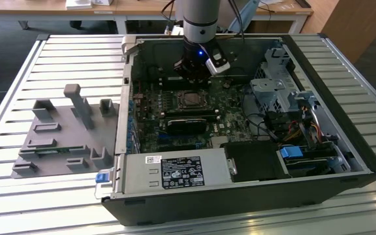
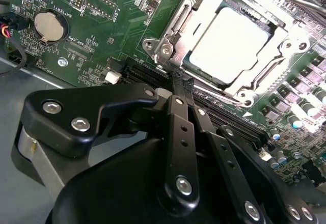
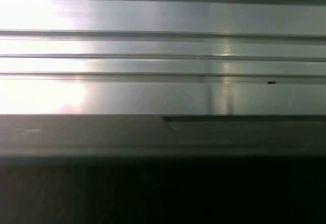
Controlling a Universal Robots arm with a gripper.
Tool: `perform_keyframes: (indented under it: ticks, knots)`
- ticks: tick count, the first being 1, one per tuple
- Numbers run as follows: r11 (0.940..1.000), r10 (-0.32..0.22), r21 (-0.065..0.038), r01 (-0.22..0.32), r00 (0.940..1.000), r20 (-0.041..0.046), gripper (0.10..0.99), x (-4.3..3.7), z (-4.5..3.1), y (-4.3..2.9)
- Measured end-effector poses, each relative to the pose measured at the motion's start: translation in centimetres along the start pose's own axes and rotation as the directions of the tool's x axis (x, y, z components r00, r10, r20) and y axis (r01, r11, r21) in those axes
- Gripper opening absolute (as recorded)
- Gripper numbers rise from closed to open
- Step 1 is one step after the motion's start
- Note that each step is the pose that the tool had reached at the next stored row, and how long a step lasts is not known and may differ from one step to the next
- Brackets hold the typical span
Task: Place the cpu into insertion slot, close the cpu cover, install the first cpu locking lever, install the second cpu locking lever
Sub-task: 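Install the first cpu locking lever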
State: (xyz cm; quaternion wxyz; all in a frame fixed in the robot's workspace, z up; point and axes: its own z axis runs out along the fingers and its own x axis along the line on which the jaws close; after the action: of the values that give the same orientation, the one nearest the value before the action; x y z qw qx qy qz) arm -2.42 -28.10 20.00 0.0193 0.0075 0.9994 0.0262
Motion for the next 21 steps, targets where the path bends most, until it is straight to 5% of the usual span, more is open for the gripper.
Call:
perform_keyframes:
  ticks: [15,21]
  knots:
    - [1.0000,0.000,0.003,0.000,1.0000,0.0002,0.106,-0.01,-0.06,0.09]
    - [0.9997,-0.001,0.022,0.001,1.0000,0.0001,0.106,0.00,0.13,0.18]
